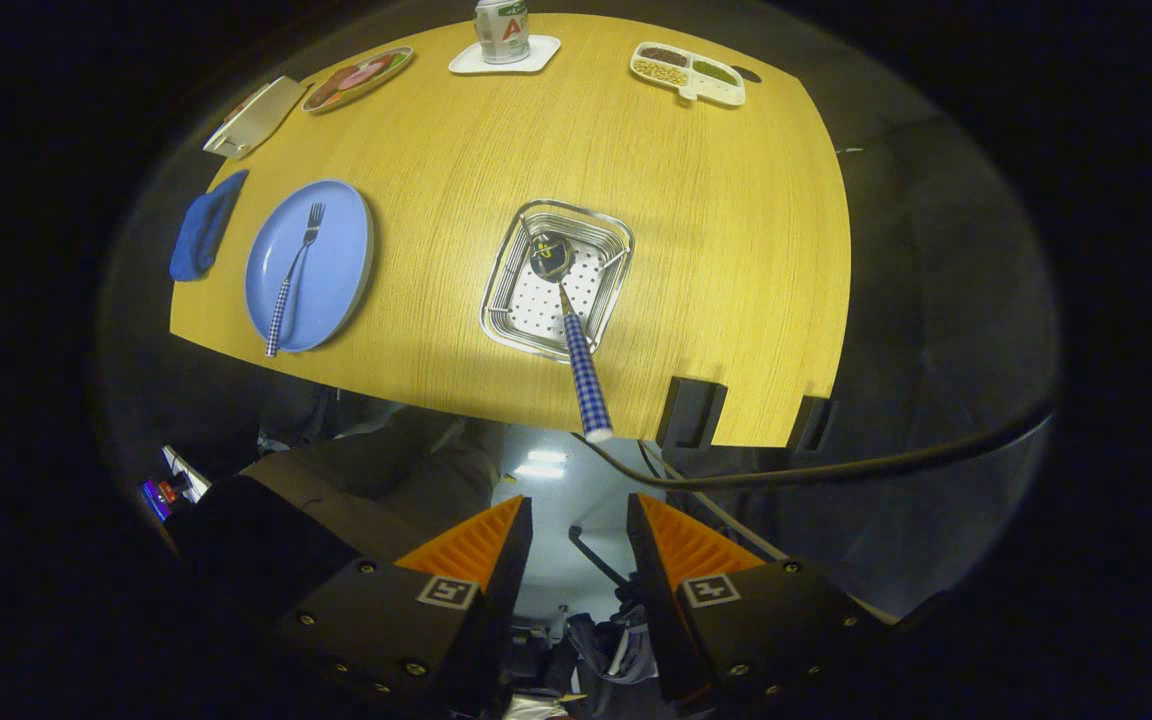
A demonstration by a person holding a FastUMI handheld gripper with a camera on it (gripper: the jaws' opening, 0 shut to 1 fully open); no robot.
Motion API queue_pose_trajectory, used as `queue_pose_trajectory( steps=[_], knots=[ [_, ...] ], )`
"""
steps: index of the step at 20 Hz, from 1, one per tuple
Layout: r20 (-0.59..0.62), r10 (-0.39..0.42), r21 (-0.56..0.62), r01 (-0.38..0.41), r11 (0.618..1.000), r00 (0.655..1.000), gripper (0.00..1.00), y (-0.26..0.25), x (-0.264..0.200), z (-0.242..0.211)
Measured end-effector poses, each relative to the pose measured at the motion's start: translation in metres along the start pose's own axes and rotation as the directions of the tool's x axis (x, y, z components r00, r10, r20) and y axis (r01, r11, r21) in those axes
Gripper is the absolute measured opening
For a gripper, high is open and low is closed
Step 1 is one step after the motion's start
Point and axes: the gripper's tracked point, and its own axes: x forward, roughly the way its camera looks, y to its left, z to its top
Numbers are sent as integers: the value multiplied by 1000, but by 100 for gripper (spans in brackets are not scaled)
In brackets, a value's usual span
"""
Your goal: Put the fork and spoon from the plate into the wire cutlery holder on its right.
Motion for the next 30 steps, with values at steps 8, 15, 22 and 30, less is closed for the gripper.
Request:
queue_pose_trajectory(
  steps=[8,15,22,30],
  knots=[
    [148,-2,136,-19,991,989,100,45,7,-15],
    [347,78,81,-113,990,934,100,145,-5,10],
    [417,145,21,-169,985,897,100,188,-11,29],
    [418,204,-17,-217,976,885,100,231,-1,51]
  ],
)
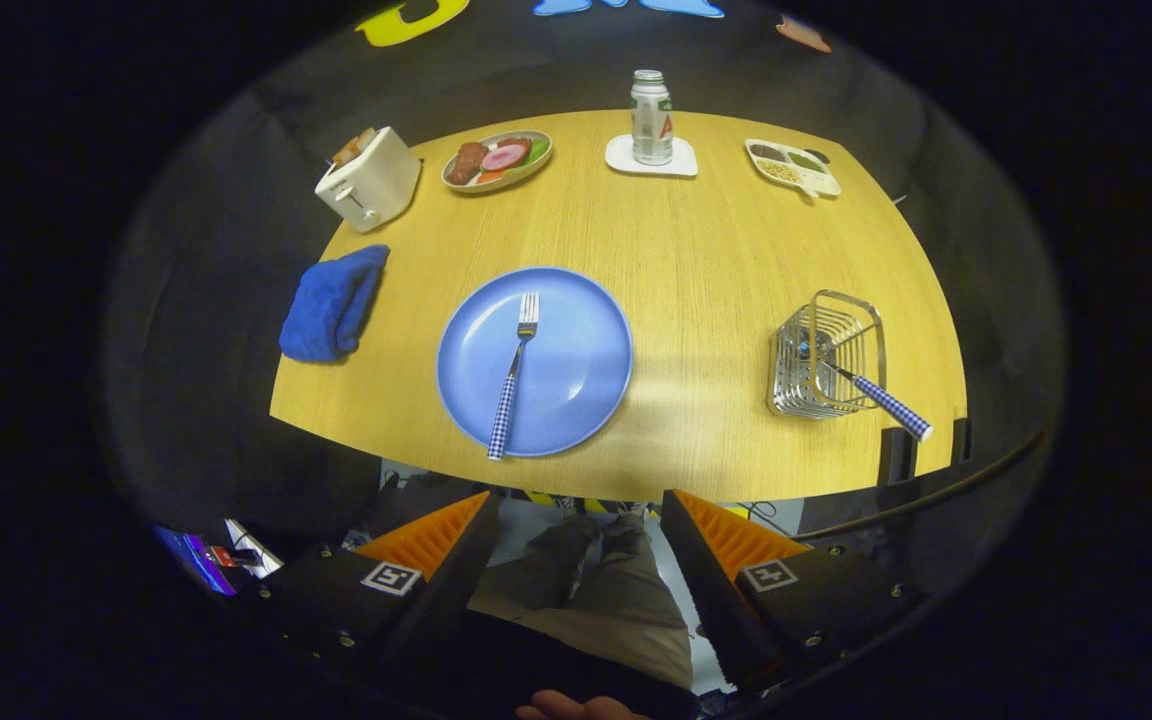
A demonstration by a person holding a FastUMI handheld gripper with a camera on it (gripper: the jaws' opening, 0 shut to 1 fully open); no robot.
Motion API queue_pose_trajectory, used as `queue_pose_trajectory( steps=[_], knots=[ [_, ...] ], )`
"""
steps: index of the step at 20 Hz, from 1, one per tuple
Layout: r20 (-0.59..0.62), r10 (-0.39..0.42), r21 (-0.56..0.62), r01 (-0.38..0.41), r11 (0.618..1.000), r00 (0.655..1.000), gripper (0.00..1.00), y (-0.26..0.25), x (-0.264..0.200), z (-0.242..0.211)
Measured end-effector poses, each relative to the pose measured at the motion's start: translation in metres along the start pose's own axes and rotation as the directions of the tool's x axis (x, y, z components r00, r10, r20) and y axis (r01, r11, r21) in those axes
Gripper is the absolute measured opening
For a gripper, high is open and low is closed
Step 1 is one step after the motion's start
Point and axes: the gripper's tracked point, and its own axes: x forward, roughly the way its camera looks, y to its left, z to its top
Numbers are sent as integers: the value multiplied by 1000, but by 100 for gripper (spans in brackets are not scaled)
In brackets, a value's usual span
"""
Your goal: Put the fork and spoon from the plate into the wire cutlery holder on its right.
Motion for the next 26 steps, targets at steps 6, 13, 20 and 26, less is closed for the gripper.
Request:
queue_pose_trajectory(
  steps=[6,13,20,26],
  knots=[
    [-38,-7,-25,6,1000,999,100,26,38,11],
    [-53,-30,-58,27,998,998,100,52,70,21],
    [-86,-91,-79,84,993,992,100,58,109,30],
    [-143,-81,-21,79,997,986,89,62,128,22]
  ],
)
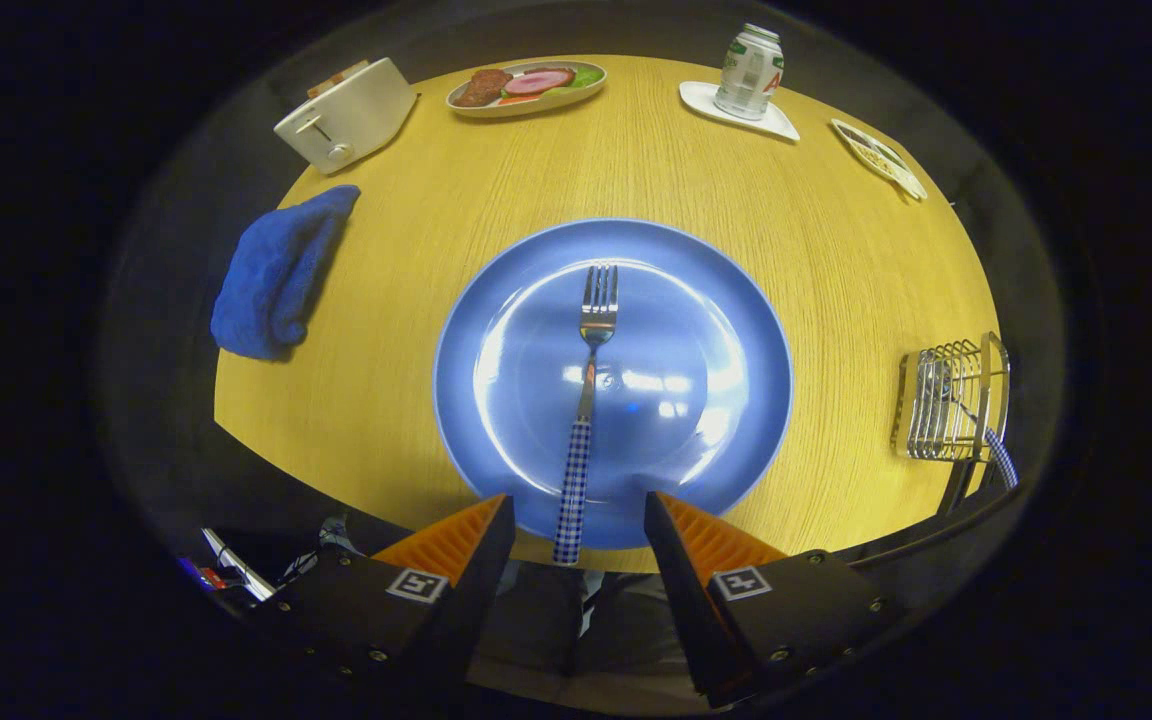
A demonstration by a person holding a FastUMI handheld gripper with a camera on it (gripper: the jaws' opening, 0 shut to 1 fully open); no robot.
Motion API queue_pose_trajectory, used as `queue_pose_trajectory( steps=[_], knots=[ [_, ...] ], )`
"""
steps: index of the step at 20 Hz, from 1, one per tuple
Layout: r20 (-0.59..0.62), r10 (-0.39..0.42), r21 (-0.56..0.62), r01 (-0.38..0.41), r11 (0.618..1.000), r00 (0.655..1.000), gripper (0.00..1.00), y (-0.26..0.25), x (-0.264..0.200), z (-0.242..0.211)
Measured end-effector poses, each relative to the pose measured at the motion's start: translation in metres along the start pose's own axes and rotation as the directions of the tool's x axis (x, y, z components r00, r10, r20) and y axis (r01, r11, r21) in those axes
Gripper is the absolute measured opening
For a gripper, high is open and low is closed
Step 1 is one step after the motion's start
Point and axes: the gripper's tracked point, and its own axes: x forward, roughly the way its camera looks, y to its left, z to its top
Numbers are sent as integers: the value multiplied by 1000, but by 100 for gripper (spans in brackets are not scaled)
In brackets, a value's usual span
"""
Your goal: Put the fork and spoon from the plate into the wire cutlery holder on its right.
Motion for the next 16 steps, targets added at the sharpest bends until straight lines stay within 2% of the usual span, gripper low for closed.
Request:
queue_pose_trajectory(
  steps=[1,3,4,6,7,9,16],
  knots=[
    [-9,-5,-6,5,1000,1000,79,-1,1,0],
    [-15,-8,-9,8,1000,1000,80,0,6,2],
    [-30,-8,-8,8,1000,1000,68,1,5,2],
    [-56,-2,-12,1,1000,998,56,4,10,-4],
    [-58,-11,1,11,1000,998,56,2,15,-3],
    [-76,0,-2,0,1000,997,15,4,10,-2],
    [-90,-12,-63,6,998,996,16,-11,-6,0]
  ],
)
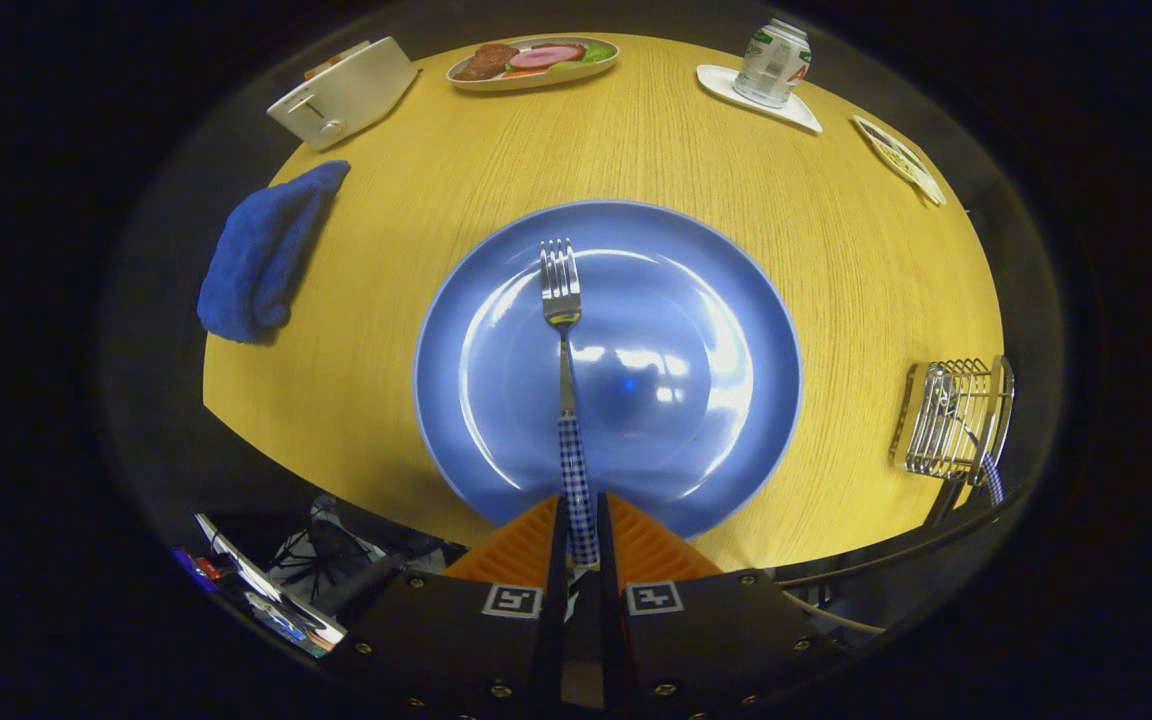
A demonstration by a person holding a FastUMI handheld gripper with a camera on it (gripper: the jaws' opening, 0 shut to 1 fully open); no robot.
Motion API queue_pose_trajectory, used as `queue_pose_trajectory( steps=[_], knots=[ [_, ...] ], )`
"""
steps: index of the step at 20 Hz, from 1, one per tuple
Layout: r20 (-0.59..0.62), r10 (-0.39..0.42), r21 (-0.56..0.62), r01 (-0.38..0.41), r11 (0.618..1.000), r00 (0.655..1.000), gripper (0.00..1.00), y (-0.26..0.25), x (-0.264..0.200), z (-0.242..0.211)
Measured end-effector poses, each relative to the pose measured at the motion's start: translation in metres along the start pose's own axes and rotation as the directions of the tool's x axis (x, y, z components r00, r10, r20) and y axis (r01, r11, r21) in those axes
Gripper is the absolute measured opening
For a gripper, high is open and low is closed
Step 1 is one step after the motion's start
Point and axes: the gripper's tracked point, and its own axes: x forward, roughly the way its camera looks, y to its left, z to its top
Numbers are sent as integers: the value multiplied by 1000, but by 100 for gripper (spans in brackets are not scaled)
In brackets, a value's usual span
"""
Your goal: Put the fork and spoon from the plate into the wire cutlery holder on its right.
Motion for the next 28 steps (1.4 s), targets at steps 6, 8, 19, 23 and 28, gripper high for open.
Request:
queue_pose_trajectory(
  steps=[6,8,19,23,28],
  knots=[
    [13,16,-48,-15,999,1000,16,-5,7,6],
    [8,19,-48,-19,999,1000,16,-1,13,5],
    [-48,-64,-128,57,990,997,45,-30,33,8],
    [-29,-71,-169,65,984,997,19,-33,37,16],
    [-6,-68,-216,66,974,998,4,-37,23,18]
  ],
)
